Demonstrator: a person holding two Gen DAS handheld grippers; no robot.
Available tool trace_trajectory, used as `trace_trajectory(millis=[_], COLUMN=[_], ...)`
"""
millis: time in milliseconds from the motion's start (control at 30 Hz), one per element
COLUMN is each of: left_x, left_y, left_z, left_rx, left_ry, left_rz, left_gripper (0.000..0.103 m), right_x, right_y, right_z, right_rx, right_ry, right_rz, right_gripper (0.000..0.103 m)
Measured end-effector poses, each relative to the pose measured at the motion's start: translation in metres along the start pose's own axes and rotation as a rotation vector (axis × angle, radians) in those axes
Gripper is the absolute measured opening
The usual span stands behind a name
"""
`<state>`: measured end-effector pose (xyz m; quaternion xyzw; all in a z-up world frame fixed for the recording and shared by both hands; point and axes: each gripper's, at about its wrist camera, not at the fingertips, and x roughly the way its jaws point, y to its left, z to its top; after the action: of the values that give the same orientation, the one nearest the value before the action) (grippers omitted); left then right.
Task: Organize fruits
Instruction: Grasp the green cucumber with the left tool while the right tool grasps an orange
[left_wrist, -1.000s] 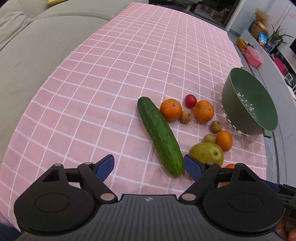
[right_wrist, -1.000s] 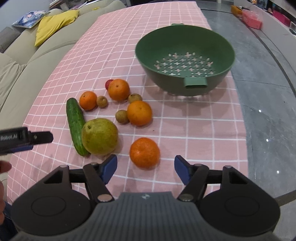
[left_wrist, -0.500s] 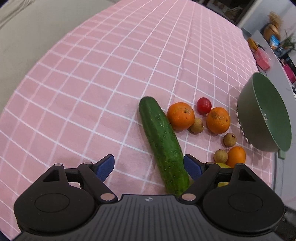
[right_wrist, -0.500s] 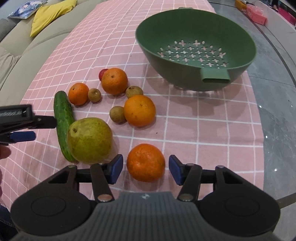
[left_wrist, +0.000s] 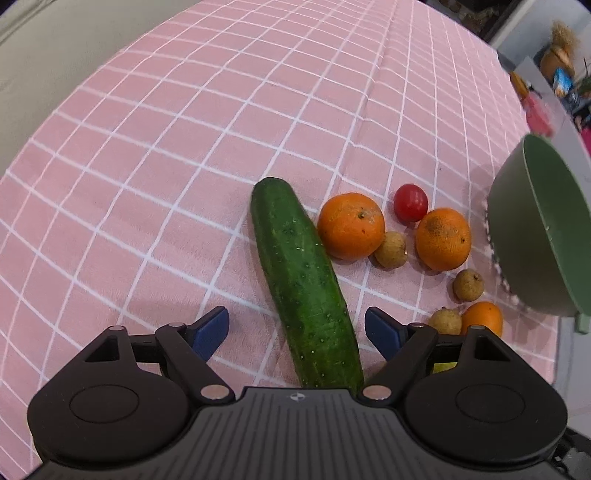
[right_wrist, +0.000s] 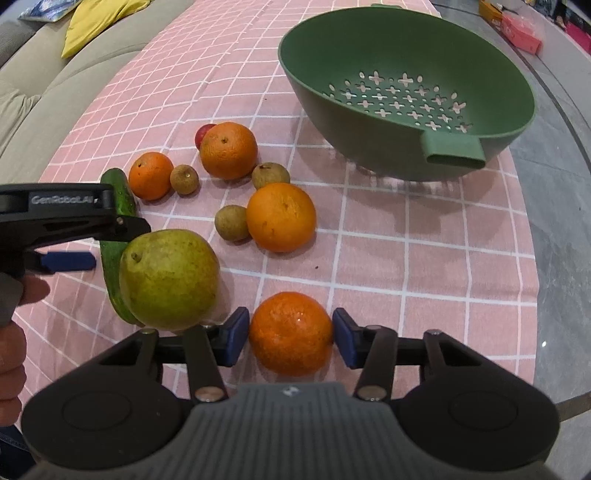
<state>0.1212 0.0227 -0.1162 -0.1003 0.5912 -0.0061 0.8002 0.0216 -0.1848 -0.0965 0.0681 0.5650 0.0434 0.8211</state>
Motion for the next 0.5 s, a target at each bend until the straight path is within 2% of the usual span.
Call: trace_trajectory(millis=[167,400,467,500], left_x=[0.004,0.005,0.002,-0.001], left_y=[-0.015,-0.019,-0.016,-0.014], left_z=[-0.002,-0.002,-0.003,-0.003], left_rx=[0.060,0.026,0.012,0.006], left_ry=[-0.006,-0.022,-0.041,-0.051], left_rz=[0.079,0.120,0.098,0.066], left_gripper=[0.090,0.081,0.068,0.051], right_x=[0.000,0.001,0.002,0.002], right_y=[0.001,0.003,0.004,0.003], right_z=[0.000,0.001,0.001,0.001], right_rx=[-0.030,-0.044,-0.047,-0.047], right_ry=[-0.002,0.001,0.001,0.000], right_rz=[0.000,-0.001,-0.002,0.000], right_gripper=[0.045,0.045,0.045,0.045])
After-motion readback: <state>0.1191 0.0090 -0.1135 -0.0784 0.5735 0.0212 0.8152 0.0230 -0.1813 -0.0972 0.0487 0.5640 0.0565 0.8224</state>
